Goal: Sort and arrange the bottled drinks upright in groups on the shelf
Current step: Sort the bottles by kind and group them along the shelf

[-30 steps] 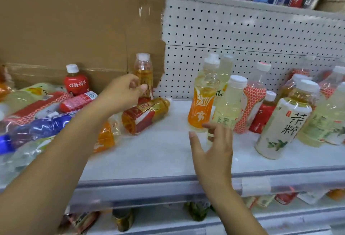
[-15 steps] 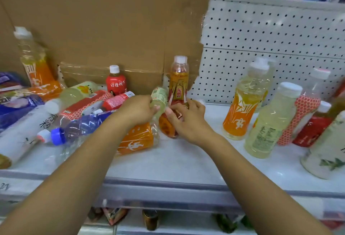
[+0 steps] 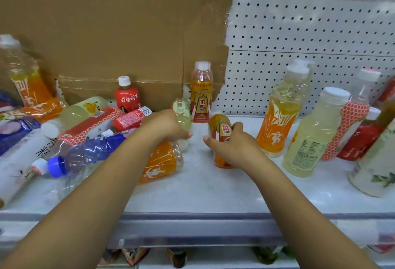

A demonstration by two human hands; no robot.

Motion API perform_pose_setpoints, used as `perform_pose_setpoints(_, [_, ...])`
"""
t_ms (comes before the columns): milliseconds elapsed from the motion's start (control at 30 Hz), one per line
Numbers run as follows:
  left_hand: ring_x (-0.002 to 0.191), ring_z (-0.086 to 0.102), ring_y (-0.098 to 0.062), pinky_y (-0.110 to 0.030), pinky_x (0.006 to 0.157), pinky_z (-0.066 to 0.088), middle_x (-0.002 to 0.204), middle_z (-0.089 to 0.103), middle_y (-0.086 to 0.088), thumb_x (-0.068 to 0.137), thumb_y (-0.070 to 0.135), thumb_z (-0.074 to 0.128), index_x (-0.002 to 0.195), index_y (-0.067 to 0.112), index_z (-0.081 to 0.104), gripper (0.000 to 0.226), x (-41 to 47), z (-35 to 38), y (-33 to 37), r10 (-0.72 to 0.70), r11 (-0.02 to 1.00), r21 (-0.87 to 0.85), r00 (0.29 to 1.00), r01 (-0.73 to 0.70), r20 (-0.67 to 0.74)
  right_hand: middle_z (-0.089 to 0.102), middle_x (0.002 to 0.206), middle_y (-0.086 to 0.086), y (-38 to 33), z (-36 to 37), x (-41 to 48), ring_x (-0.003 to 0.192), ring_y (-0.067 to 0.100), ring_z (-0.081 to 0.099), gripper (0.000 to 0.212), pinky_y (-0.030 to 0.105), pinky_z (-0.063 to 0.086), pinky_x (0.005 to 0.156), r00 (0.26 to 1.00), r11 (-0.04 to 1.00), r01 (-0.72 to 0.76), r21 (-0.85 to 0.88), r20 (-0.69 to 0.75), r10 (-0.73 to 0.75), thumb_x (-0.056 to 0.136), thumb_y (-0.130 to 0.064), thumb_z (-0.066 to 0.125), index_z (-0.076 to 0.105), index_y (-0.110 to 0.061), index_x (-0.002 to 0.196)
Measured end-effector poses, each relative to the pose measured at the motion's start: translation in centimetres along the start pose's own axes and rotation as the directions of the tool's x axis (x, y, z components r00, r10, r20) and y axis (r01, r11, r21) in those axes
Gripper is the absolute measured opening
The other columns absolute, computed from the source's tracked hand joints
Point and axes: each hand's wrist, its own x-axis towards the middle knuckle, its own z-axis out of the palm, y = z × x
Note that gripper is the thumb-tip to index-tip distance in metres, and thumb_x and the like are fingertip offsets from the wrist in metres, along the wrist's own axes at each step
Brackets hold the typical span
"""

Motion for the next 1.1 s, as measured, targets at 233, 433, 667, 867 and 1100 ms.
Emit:
perform_pose_setpoints(233, [0.080, 0.062, -0.015, -0.029, 0.063, 0.046, 0.093, 0.072, -0.006, 0.089, 0.045, 0.070, 0.118, 0.007, 0.064, 0.048, -1.4, -2.3, -0.1, -0.017, 0.951, -0.309, 0.999, 0.029, 0.042, 0.060, 0.120, 0.012, 1.6, -0.4, -1.7, 0.112, 0.035, 0.057, 0.073, 0.049, 0.053, 0.094, 1.000, 0.990, -0.010, 0.140, -0.020, 0.013, 0.086, -0.071, 0.053, 0.044, -0.014, 0.131])
perform_pose_setpoints(433, [0.079, 0.072, -0.021, -0.034, 0.079, 0.061, 0.095, 0.073, -0.014, 0.092, 0.034, 0.069, 0.111, 0.004, 0.066, 0.036, -3.6, -4.3, -0.8, 0.022, 0.883, -0.469, 0.995, 0.024, 0.094, 0.058, 0.120, 0.005, 2.7, -0.4, -4.3, 0.113, 0.028, 0.058, 0.062, 0.049, 0.056, 0.092, 1.000, 0.924, 0.000, 0.383, -0.015, 0.006, 0.083, -0.064, 0.065, 0.044, -0.025, 0.126])
perform_pose_setpoints(667, [0.066, 0.077, -0.020, -0.038, 0.066, 0.064, 0.094, 0.073, -0.015, 0.089, 0.015, 0.076, 0.121, 0.004, 0.057, 0.039, -6.6, -6.8, -1.4, 0.056, 0.837, -0.543, 0.998, -0.066, -0.035, 0.043, 0.139, -0.002, 3.7, 0.7, -7.1, 0.138, 0.024, 0.034, 0.085, 0.028, 0.043, 0.095, 0.977, 0.864, 0.169, 0.475, -0.196, -0.084, 0.087, -0.059, 0.064, 0.023, -0.029, 0.156])
perform_pose_setpoints(867, [0.071, 0.077, -0.021, -0.031, 0.065, 0.063, 0.091, 0.076, -0.008, 0.086, 0.027, 0.079, 0.105, 0.012, 0.068, 0.026, -8.1, -6.4, 1.0, 0.236, 0.776, -0.524, 0.933, -0.350, -0.273, 0.025, 0.158, -0.004, 4.6, 0.9, -8.8, 0.139, 0.020, 0.019, 0.100, 0.052, 0.023, 0.116, 0.929, 0.900, 0.241, 0.363, -0.353, -0.106, 0.088, -0.051, 0.068, 0.000, -0.034, 0.160])
perform_pose_setpoints(1100, [0.095, 0.072, -0.010, -0.036, 0.088, 0.059, 0.107, 0.075, 0.006, 0.085, 0.027, 0.080, 0.111, 0.021, 0.074, 0.028, -7.1, -4.7, 5.3, 0.430, 0.687, -0.480, 0.838, -0.546, -0.338, 0.034, 0.153, 0.002, 6.7, -0.3, -9.2, 0.140, 0.022, 0.032, 0.092, 0.043, 0.031, 0.119, 0.911, 0.875, 0.196, 0.442, -0.412, 0.004, 0.086, -0.020, 0.078, 0.016, -0.021, 0.154])
